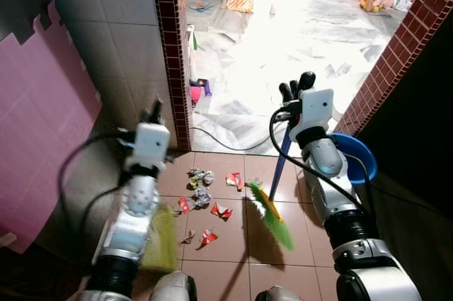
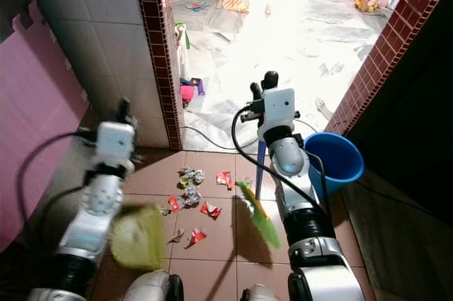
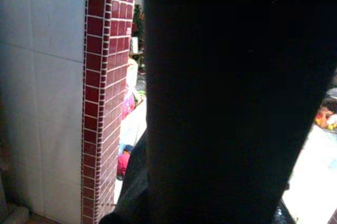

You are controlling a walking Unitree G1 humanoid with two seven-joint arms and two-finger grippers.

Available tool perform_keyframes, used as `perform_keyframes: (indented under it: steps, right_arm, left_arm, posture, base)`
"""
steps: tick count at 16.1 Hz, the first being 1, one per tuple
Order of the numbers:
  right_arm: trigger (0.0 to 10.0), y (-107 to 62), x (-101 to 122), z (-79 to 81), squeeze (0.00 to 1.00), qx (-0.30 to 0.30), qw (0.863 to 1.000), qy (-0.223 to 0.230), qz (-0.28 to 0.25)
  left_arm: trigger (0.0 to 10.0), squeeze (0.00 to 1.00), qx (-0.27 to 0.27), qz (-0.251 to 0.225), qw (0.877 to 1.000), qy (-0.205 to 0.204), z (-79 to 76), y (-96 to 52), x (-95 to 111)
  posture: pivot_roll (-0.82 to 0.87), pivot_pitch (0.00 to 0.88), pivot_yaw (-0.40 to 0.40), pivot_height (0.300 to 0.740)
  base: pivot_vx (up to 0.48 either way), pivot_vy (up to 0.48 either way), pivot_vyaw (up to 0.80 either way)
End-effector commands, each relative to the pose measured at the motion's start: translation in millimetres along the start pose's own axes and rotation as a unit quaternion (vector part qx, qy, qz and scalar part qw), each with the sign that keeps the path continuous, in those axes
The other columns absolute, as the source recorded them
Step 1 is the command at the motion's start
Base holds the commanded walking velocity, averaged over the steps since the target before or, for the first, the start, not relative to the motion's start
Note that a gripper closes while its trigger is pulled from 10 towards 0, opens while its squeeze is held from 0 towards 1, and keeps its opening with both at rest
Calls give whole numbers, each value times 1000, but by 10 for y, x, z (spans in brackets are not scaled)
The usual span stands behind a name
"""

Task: Sweep floor

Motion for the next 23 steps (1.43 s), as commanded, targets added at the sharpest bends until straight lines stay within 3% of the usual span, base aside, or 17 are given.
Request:
perform_keyframes:
  steps: [1, 2, 5, 9, 12, 17, 19, 23]
  right_arm:
    - [10000, 64, 175, -36, 0, -6, 1000, -6, -30]
    - [10000, 62, 165, -34, 0, -6, 1000, -6, -28]
    - [10000, 83, 199, -34, 0, -5, 1000, -3, -30]
    - [10000, 98, 216, -5, 0, -1, 999, 7, -31]
    - [10000, 85, 206, 68, 0, 7, 999, 15, -29]
    - [10000, 74, 188, 100, 0, 13, 999, 16, -26]
    - [10000, 79, 186, 83, 0, 11, 1000, 14, -26]
    - [10000, 83, 169, 119, 0, 11, 999, 29, -22]
  left_arm:
    - [10000, 0, -5, -29, 1000, -2, -61, 82, 122]
    - [10000, 0, -9, -27, 999, -24, -105, 89, 90]
    - [10000, 0, 4, -35, 999, -9, -201, 174, 16]
    - [10000, 0, 63, -46, 997, 28, -109, 293, 20]
    - [10000, 0, 74, -9, 997, 18, -167, 318, -125]
    - [10000, 0, 88, 67, 992, -55, -373, 238, -373]
    - [10000, 0, 94, 107, 982, -123, -473, 233, -447]
    - [10000, 0, 71, 109, 979, -156, -589, 260, -408]
  posture:
    - [10, 0, -24, 740]
    - [7, 0, -26, 740]
    - [-21, 0, -28, 740]
    - [-32, 0, -28, 740]
    - [-55, 0, -23, 740]
    - [-79, 0, -15, 740]
    - [-87, 0, -11, 740]
    - [-86, 0, -10, 740]
  base:
    - [0, 0, 0]
    - [0, 0, 0]
    - [0, 0, 0]
    - [0, 0, 0]
    - [0, 0, 0]
    - [0, 0, 0]
    - [0, 0, 0]
    - [0, 0, 0]
Point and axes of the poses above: a point about 5 cm out from each wrist's last joint towards the gripper, its own y axis pointing out of the wrist towards the gripper, its own x axis along the axis of the wrist's last joint, z = x × y, the point moved 6 cm from there along y, pointing out of the wrist towards the gripper, and after that the axes turned 8 degrees about -y, right-handed, at the moved point
